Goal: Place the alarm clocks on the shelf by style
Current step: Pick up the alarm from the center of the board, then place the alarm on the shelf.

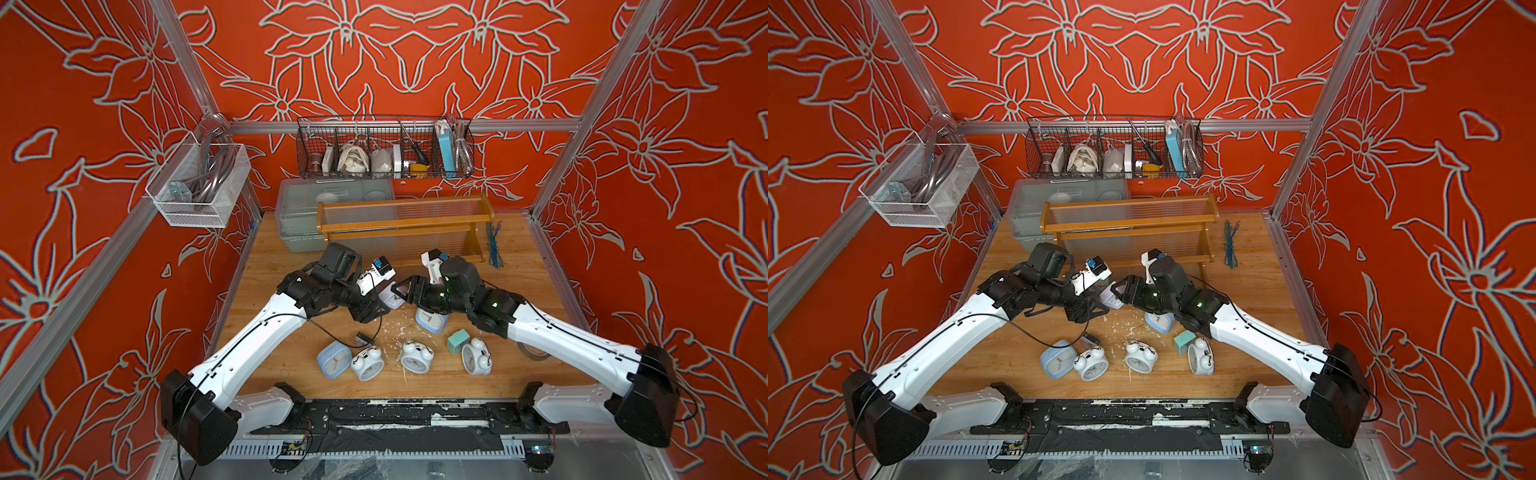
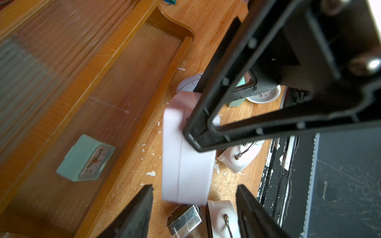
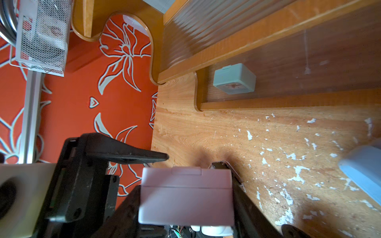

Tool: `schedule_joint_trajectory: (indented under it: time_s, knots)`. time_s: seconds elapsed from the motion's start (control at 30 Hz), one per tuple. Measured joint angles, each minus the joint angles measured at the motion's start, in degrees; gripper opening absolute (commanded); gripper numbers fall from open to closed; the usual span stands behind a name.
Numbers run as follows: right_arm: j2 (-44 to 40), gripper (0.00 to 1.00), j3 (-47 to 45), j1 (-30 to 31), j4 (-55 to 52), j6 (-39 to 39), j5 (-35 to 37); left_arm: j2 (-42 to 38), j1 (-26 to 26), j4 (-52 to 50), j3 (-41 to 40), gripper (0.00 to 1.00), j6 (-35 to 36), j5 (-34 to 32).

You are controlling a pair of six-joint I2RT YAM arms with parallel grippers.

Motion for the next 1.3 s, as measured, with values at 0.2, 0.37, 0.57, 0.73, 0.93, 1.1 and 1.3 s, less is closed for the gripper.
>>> schedule_joint_trajectory:
  time_s: [0.2,0.37,0.57,0.73,0.93,1.1,1.3]
  knots:
    - [-0.17,0.44,0.0,-0.48,-3.02,-8.44,4.61,-0.39,1.27,-1.2,-1.66,0.69,0.39,0.76]
    - [0.17,0.43,0.0,-0.48,-3.19,-14.58,8.37,-0.39,6.64,-2.21,-1.75,0.69,-0.02,4.02]
    - [3.87,0.42,0.0,-0.28,-2.16,-19.28,12.31,-0.39,13.7,-2.27,-1.75,0.69,-1.9,8.2]
    - [8.07,0.41,0.0,0.61,-1.27,-20.87,17.14,-0.59,14.95,-1.9,-2.34,0.69,-2.93,9.53]
    - [12.57,0.4,0.04,3.72,1.16,-21.27,25.0,-0.76,15.54,-1.38,-3.56,0.69,-3.89,9.97]
    - [17.42,0.39,1.51,6.38,1.77,-21.2,32.04,-0.81,15.91,-1.11,-3.69,0.69,-4.24,9.97]
    - [23.12,0.39,5.03,7.69,2.34,-20.65,37.83,-1.05,16.63,-0.7,-3.96,0.68,-4.68,9.94]
